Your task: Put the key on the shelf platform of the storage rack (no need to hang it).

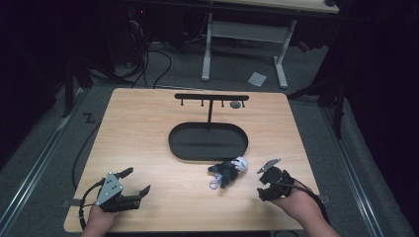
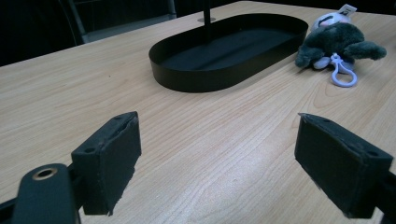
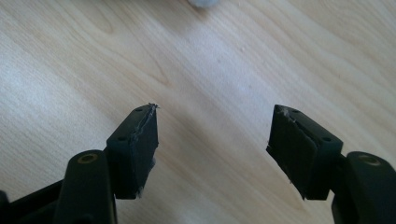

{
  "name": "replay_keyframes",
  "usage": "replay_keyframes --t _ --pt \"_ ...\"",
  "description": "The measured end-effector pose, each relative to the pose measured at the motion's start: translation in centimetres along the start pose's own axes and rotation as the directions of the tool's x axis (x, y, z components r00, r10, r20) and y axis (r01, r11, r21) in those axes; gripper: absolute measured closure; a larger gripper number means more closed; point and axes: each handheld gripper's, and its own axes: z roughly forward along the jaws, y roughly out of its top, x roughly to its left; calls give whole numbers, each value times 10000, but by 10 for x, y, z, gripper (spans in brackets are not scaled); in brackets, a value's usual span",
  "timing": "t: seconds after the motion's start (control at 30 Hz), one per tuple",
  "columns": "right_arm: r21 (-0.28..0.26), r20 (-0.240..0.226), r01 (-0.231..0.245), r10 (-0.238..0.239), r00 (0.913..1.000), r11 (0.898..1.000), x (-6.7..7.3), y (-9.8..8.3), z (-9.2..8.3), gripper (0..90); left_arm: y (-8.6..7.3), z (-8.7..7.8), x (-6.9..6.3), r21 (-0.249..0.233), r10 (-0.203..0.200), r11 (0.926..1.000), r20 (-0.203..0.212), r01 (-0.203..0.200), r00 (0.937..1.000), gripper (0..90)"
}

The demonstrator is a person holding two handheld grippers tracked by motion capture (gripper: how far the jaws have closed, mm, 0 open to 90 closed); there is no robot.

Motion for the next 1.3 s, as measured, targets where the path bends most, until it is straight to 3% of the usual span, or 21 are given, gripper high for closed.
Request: replay_keyframes --t 0.03,0.23,0.27,0.3,0.33,0.37,0.4,0.43,0.63,0.67,0.7,0.77,0.8,0.9,1.0,1.1,1.17,1.3 --pt "67 -85 261 -260 9996 9996 -1 8 0 315 0 0 0 12 9 10000 4 -9 10000 151" --pt "136 -360 701 -696 9969 9974 -1 36 -3 320 0 0 0 25 21 10000 11 -21 10000 151" --pt "123 -367 736 -732 9966 9972 -1 43 -4 342 0 0 0 22 21 10000 18 -21 10000 151" --pt "37 -393 878 -876 9954 9961 -1 55 -6 426 0 0 0 21 23 10000 30 -23 10000 151" --pt "37 -393 878 -876 9954 9961 -1 55 -6 426 0 0 0 21 23 10000 30 -23 10000 151" --pt "-11 -401 996 -996 9942 9950 -1 66 -7 524 0 0 0 5 17 10000 35 -17 10000 151" --pt "-11 -401 996 -996 9942 9950 -1 66 -7 524 0 0 0 3 19 10000 37 -19 10000 151" --pt "-62 -431 968 -970 9943 9953 -2 77 -8 605 0 0 0 -3 22 10000 55 -22 10000 151" --pt "-265 -144 909 -913 9957 9955 -4 102 -3 728 0 0 0 -16 39 10000 96 -39 9999 151" --pt "-95 229 953 -951 9952 9954 -5 110 3 754 0 0 1 -3 28 10000 108 -28 9999 151" --pt "-33 292 973 -971 9948 9953 -5 113 7 759 0 0 1 -3 28 10000 108 -28 9999 151" --pt "86 273 944 -946 9951 9955 -6 115 10 763 0 0 1 0 28 10000 113 -28 9999 151" --pt "439 172 1019 -1028 9946 9938 -5 116 17 775 0 -1 1 -20 25 10000 120 -25 9999 151" --pt "555 78 1027 -1033 9946 9932 -5 115 17 781 0 0 1 -72 12 10000 119 -12 9999 151" --pt "693 -351 866 -843 9958 9938 -5 104 11 776 0 0 0 -39 47 10000 137 -47 9999 151" --pt "681 -624 864 -821 9947 9939 -1 95 6 773 0 -1 0 -5 94 10000 128 -94 9999 151" --pt "625 -560 961 -926 9941 9934 2 91 3 762 0 0 0 -14 105 9999 107 -104 9999 151" --pt "176 -375 653 -646 9972 9977 0 91 -2 760 0 0 -1 -3 105 9999 81 -105 9999 151"
